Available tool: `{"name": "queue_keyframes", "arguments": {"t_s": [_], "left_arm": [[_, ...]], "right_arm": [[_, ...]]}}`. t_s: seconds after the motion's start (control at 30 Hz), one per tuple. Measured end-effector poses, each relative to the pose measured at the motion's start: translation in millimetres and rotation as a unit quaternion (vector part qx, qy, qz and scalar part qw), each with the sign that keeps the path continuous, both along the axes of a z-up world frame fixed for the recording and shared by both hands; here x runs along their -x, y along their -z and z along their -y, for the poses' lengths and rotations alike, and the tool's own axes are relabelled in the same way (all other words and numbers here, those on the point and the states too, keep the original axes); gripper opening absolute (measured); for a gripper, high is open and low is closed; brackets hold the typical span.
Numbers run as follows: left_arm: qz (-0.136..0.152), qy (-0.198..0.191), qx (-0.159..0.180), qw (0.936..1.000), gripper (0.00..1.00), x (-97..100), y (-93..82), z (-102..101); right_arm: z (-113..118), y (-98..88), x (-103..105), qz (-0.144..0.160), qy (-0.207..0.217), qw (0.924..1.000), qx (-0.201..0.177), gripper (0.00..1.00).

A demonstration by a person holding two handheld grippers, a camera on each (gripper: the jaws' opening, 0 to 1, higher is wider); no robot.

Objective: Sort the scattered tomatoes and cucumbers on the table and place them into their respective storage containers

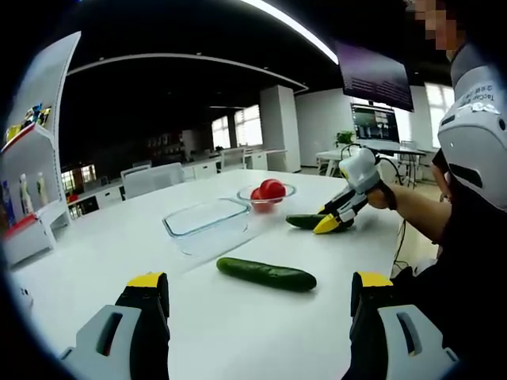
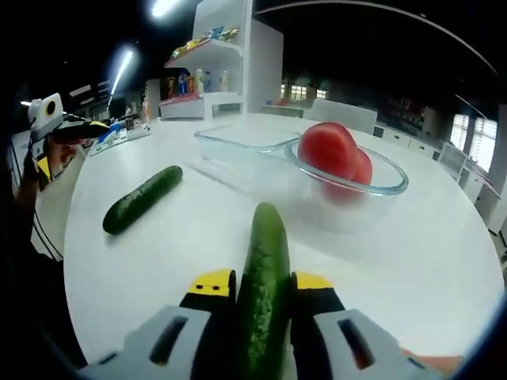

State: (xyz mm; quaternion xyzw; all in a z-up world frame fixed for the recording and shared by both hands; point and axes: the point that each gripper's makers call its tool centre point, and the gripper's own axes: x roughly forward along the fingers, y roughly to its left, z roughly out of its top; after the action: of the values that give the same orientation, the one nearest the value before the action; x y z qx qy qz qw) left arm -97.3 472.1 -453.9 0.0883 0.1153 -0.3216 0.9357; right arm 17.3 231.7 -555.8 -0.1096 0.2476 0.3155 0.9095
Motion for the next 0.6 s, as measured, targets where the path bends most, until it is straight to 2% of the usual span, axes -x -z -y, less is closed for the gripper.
{"name": "queue_keyframes", "arguments": {"t_s": [0.23, 0.47, 0.6], "left_arm": [[-0.002, 0.000, -0.001, 1.0000, 0.95, 0.5, 1.0, 1], [-0.001, -0.003, -0.005, 1.0000, 0.95, 0.9, -0.3, 0], [0.002, 0.000, -0.005, 1.0000, 0.95, 3.0, -3.6, 3]], "right_arm": [[0, -1.3, 0, 0.007, 0.004, 0.9999, -0.007, 0.21], [6, -4.1, -1, 0.008, 0.028, 0.9986, -0.044, 0.20], [9, -16.7, 0, 0.022, 0.032, 0.9971, -0.065, 0.20]]}}
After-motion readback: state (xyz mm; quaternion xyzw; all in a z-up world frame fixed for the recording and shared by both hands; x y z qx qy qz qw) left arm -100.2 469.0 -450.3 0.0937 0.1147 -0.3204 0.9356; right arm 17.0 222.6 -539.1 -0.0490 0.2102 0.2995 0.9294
